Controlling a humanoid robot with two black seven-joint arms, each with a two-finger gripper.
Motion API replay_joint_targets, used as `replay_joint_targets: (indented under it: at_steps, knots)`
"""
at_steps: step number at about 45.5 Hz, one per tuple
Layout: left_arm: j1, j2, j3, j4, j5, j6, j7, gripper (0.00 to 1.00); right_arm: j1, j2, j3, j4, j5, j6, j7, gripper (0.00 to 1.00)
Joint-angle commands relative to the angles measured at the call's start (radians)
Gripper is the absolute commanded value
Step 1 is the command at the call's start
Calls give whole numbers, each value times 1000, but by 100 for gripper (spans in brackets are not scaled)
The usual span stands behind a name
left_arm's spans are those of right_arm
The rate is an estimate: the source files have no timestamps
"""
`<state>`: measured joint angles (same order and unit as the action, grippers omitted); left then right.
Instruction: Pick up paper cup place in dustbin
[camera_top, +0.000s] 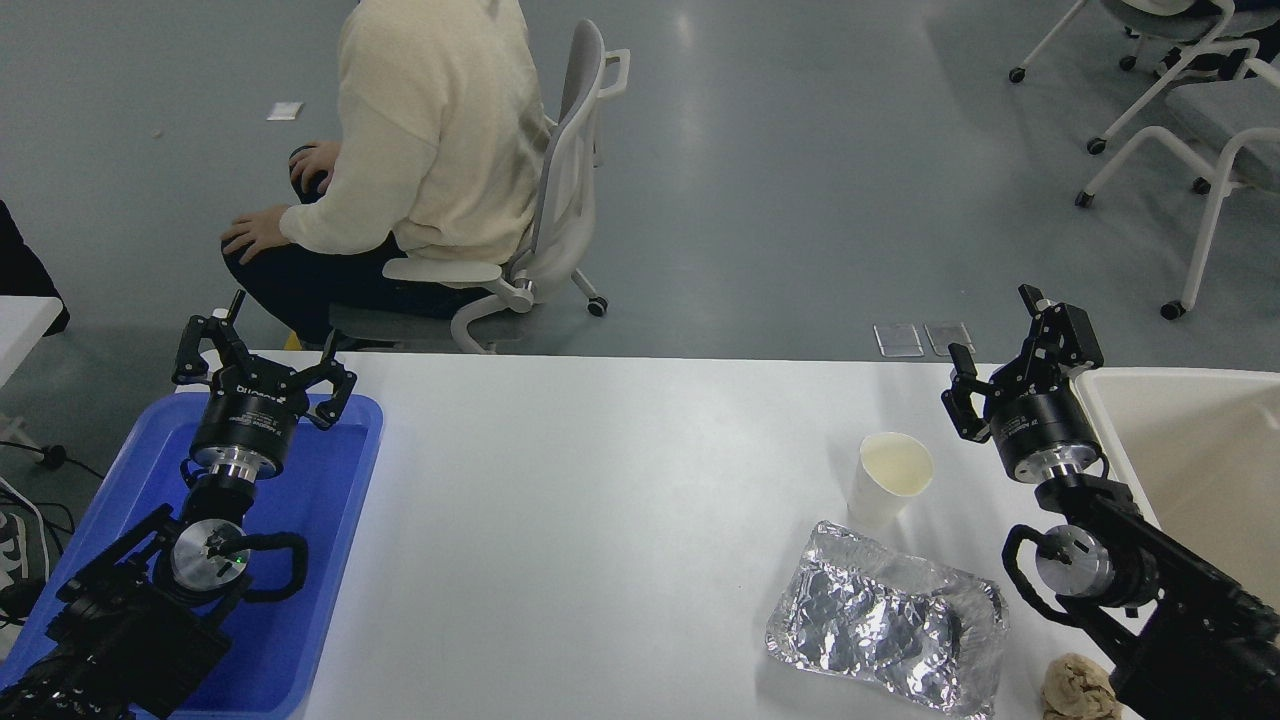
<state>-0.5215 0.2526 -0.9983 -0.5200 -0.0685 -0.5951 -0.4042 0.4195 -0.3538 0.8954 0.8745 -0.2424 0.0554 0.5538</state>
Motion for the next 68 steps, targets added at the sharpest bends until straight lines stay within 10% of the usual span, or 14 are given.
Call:
replay_joint_targets:
  at_steps: [1,47,68]
  knots:
    - [0,-1,0,0,-1,0,-1,100,1,3,0,-2,0,0,0,100]
    - [0,0,1,0,1,1,-1,100,27,-93,-81,4,-1,-2,-3,100]
    - [1,-1,1,0,-1,0,-1,100,286,-319,-720,66,18,8,0,100]
